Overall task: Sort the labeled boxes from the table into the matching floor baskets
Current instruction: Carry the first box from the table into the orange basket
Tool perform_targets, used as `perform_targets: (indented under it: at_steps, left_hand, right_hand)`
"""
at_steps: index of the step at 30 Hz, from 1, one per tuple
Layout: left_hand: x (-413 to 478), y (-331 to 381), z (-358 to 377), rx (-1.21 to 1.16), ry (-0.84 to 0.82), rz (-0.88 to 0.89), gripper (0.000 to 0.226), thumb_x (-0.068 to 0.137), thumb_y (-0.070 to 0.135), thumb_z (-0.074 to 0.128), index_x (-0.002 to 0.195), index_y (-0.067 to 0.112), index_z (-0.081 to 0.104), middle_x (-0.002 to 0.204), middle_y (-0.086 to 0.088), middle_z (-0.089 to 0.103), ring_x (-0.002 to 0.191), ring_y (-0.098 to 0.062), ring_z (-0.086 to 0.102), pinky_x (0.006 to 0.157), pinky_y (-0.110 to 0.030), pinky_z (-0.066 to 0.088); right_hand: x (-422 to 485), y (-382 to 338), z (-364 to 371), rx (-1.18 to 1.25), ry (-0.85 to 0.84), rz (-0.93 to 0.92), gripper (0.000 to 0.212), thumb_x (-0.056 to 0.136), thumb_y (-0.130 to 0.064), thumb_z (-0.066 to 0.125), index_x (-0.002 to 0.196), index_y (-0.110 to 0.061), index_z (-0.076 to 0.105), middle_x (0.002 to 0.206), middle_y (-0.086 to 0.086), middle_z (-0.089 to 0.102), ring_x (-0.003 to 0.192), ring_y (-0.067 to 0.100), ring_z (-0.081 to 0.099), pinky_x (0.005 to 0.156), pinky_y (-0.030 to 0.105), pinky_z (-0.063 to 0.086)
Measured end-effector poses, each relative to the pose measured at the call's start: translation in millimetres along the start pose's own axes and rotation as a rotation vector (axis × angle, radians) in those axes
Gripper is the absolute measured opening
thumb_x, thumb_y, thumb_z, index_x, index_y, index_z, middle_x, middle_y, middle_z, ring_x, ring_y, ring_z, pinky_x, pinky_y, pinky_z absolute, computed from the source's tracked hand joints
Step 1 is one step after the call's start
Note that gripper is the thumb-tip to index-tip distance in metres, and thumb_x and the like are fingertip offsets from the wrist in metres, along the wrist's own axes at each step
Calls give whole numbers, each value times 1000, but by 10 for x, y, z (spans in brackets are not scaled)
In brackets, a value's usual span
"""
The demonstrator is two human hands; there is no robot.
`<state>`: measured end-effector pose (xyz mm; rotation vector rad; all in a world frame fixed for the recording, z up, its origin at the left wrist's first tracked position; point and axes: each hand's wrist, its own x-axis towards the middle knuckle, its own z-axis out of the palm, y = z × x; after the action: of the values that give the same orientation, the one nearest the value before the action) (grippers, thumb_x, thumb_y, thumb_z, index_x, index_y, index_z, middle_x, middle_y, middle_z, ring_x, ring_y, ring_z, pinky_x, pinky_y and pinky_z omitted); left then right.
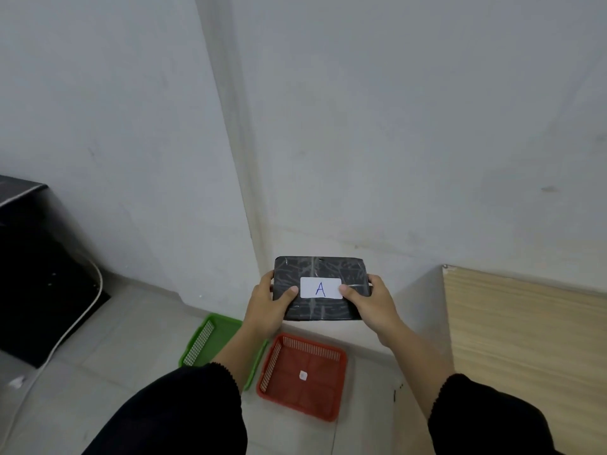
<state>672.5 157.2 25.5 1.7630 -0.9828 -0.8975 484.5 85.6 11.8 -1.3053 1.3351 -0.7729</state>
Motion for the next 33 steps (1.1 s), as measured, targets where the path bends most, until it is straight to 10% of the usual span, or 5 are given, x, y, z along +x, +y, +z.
perform_targets:
  at_steps: [10,20,33]
  left_hand:
    - [1025,-578,-260,12,-177,-39,56,83,34,64,130,20,38,110,3,51,92,-13,55,65,-17,45]
    - [1857,-1556,-166,-28,-327,-148,50,84,31,63,127,20,41,108,4,51,97,-17,56,73,-24,50]
    - [2809,-4466,806,15,-415,-214,48,90,30,53,135,23,37,133,-7,54,117,-27,55,101,-48,46]
  right_hand:
    - [491,249,692,-18,136,175,56,76,-36,73,120,-10,52,114,6,64,100,23,63,85,35,53]
    - [1128,989,1288,-23,186,284,49,78,-28,73,116,-6,53,103,3,60,86,14,58,53,10,47]
    - [2282,3763,2052,6,189,360,48,78,-28,73,119,-9,56,116,11,65,100,27,64,87,46,55]
